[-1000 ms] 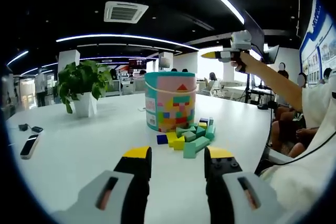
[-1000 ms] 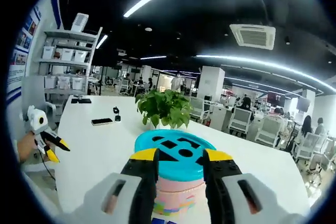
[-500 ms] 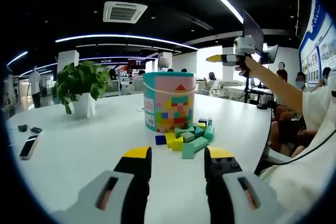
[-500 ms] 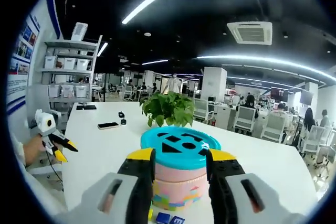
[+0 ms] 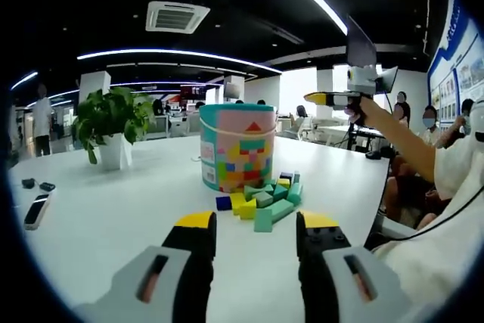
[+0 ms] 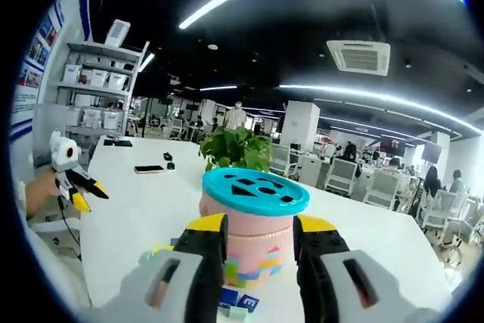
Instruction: Arrange the toys in the designated storage area by placing each visible toy with the group until no toy remains scattered across the table.
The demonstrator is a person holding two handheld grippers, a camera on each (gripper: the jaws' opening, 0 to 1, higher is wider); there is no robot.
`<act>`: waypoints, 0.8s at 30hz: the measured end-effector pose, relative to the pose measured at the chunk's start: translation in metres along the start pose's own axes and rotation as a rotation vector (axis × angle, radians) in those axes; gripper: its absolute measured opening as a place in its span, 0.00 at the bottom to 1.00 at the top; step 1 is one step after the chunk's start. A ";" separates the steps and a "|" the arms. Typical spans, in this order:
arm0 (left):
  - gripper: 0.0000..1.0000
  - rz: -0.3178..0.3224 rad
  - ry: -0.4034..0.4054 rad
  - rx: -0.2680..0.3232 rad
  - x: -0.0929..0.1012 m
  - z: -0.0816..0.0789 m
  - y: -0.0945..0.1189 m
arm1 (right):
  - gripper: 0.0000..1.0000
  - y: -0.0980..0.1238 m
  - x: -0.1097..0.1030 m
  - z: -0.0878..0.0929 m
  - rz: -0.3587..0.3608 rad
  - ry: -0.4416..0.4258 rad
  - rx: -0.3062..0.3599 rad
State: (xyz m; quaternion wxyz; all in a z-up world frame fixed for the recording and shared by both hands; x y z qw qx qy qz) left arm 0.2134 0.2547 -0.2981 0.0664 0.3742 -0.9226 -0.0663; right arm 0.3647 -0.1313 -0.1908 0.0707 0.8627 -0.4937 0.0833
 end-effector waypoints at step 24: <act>0.44 0.063 0.044 0.099 0.003 -0.010 0.004 | 0.35 0.013 0.004 0.044 -0.017 -0.047 -0.085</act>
Point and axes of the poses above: the point that each gripper's makers call its tool centre point, and the gripper's own axes: y roughly backward along the fingers, x roughly to its right, z roughly out of its underside, the point moved 10 cm from there along y, roughly backward along the fingers, and after that the axes turned 10 degrees about z, right-handed, at the moved point
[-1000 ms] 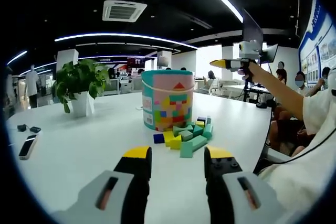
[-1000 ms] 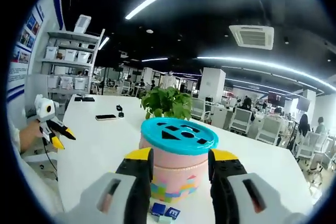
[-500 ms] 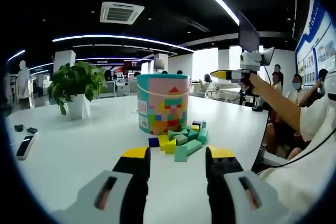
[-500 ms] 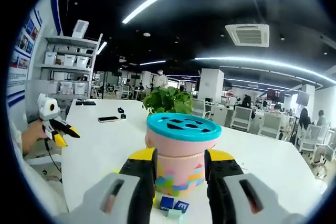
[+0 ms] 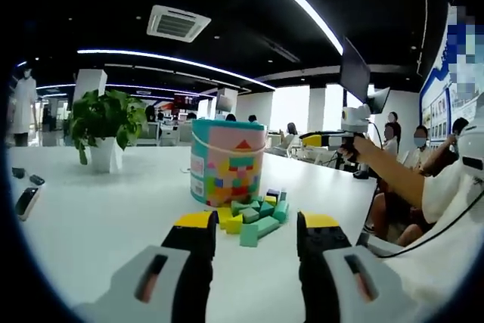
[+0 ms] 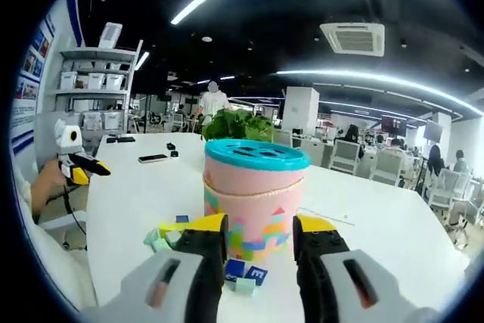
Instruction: Arrange the toys in the designated storage area by placing each visible toy with the group until no toy remains scattered across the table.
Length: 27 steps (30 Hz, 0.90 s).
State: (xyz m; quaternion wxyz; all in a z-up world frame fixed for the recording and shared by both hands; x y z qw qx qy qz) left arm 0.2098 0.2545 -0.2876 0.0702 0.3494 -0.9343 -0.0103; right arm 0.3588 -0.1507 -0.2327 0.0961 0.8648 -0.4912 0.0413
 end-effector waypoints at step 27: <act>0.46 0.026 -0.026 0.030 0.001 -0.002 0.000 | 0.48 -0.007 0.008 0.047 0.044 -0.064 -0.064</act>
Point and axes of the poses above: the point that each gripper's makers call its tool centre point, and the gripper's own axes: y roughly backward along the fingers, x roughly to its right, z roughly out of its underside, the point moved 10 cm from there along y, roughly backward along the fingers, and after that the axes turned 10 degrees about z, right-handed, at the moved point
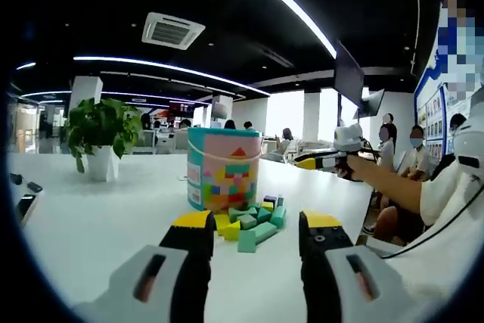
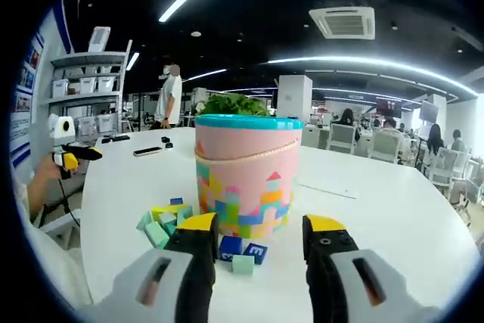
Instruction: Arrange the toys in the designated storage area by placing each visible toy with the group until no toy remains scattered across the table.
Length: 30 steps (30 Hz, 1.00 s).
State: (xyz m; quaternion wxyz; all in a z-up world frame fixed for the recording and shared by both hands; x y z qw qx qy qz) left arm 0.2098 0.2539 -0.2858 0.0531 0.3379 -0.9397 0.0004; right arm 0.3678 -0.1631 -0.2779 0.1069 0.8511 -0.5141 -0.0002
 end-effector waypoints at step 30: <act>0.46 0.004 -0.023 -0.013 0.000 0.001 0.001 | 0.38 -0.014 -0.022 0.035 -0.036 0.063 -0.063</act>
Point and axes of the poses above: the point that each gripper's makers call its tool centre point, and the gripper's own axes: y roughly backward along the fingers, x roughly to its right, z roughly out of its underside, the point moved 10 cm from there along y, roughly backward along the fingers, and after that the axes turned 10 degrees about z, right-handed, at the moved point
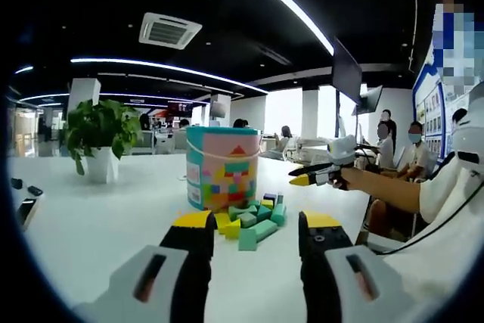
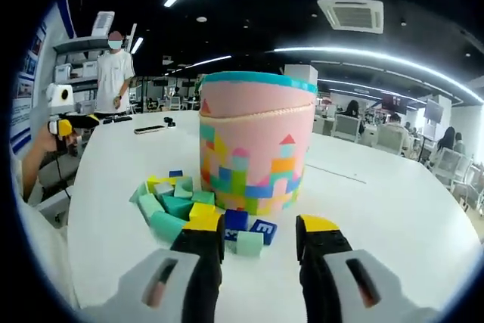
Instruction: Arrange the toys in the designated storage area by placing each visible toy with the group until no toy remains scattered across the table.
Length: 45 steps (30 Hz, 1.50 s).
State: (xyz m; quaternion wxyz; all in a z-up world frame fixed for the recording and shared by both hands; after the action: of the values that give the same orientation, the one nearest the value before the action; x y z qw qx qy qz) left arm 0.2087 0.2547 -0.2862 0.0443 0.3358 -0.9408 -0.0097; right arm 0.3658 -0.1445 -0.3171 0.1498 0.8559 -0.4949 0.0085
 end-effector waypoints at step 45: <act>0.48 -0.031 -0.008 -0.102 -0.002 0.011 -0.003 | 0.28 -0.029 -0.017 0.024 -0.042 0.037 -0.126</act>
State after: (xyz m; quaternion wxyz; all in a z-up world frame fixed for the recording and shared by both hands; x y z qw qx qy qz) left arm 0.2111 0.2529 -0.2975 0.0576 0.3478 -0.9339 -0.0598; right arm 0.3782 -0.1230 -0.3500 0.2124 0.8546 -0.4738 -0.0101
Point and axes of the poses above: the point that each gripper's makers call its tool centre point, and the gripper's own axes: y roughly backward along the fingers, x roughly to its right, z roughly out of its underside, the point moved 10 cm from there along y, roughly backward along the fingers, and after that the axes turned 10 degrees about z, right-handed, at the moved point
